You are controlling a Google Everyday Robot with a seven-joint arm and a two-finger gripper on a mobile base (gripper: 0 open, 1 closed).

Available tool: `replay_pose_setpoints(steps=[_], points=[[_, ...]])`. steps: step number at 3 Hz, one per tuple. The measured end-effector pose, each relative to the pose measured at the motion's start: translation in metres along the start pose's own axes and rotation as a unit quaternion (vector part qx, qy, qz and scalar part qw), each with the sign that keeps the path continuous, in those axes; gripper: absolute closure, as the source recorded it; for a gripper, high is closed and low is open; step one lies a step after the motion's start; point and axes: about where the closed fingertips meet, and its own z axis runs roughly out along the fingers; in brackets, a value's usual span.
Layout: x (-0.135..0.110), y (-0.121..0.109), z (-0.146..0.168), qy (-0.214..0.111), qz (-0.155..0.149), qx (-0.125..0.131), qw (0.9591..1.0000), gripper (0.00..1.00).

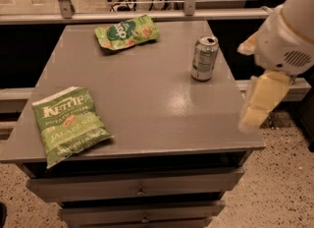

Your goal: Pick green jalapeno chip bag

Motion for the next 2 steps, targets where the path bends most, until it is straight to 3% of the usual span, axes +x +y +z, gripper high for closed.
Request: replay_pose_setpoints(steps=[1, 2], points=[[-0.052, 0.023, 0.049, -0.052, -0.009, -0.048, 0.9975, 0.00], [-0.114, 0.045, 0.086, -0.106, -0.029, -0.083, 0.9904, 0.00]])
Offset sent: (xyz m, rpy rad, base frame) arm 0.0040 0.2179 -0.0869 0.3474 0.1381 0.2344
